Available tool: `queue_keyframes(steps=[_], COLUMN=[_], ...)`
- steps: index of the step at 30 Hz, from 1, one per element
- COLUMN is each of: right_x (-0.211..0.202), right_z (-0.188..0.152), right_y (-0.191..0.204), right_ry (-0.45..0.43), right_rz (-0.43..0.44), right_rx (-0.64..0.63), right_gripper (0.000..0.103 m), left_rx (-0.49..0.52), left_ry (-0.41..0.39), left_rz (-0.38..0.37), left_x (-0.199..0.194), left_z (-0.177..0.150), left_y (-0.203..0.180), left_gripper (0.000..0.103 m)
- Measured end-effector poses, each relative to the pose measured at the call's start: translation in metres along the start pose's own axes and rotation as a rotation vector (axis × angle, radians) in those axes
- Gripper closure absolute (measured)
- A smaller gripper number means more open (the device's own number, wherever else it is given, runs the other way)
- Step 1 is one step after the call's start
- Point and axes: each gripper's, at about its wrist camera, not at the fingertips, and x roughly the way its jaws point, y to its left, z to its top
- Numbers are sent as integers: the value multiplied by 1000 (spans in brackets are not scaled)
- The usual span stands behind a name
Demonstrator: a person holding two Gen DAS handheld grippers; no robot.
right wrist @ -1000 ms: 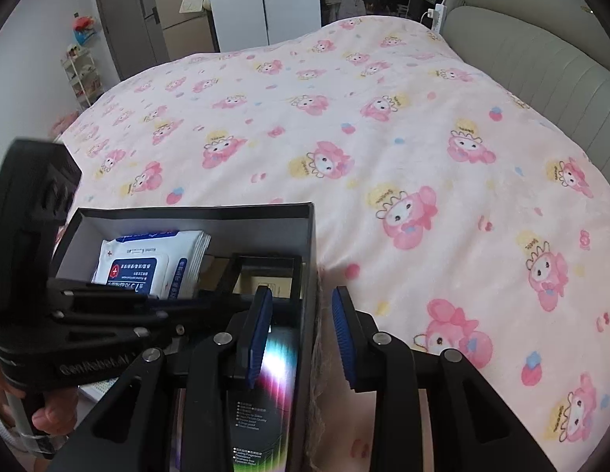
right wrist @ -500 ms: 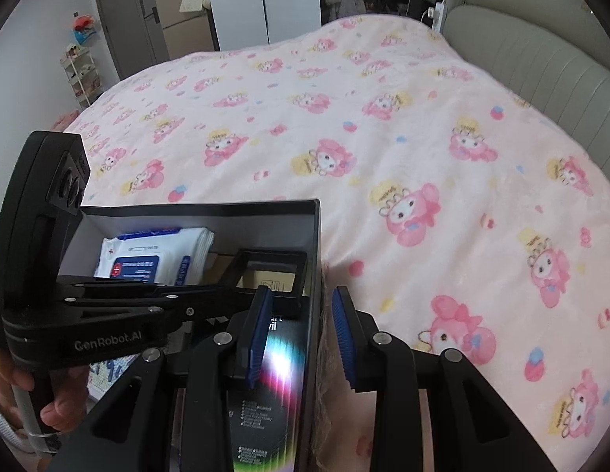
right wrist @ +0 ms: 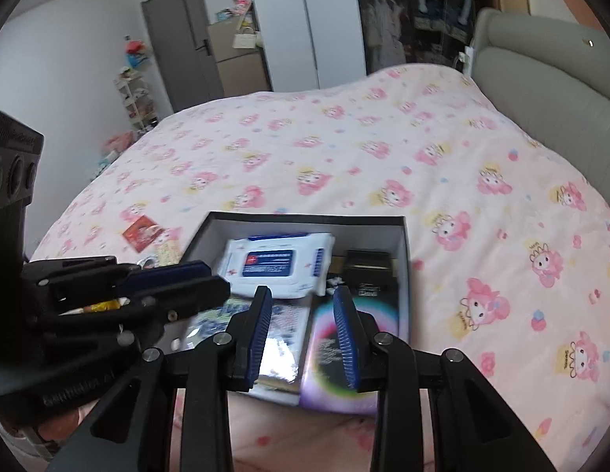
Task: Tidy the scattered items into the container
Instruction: 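Open the right gripper and lift it away from the box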
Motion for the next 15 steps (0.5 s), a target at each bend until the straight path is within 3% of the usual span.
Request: queue_keyframes(steps=[6,15], right_x=[-13,7], right_z=[-6,4], right_y=[42,120], right_ry=[5,33], right_rz=[38,119], right_rx=[-58,-151], right_gripper=[74,74], left_rx=[-34,-92], left_ry=[-17,-47], left_rz=[64,170], left_x=[-36,-95], left_z=[-22,-47], left_y=[24,77], left_gripper=[86,86])
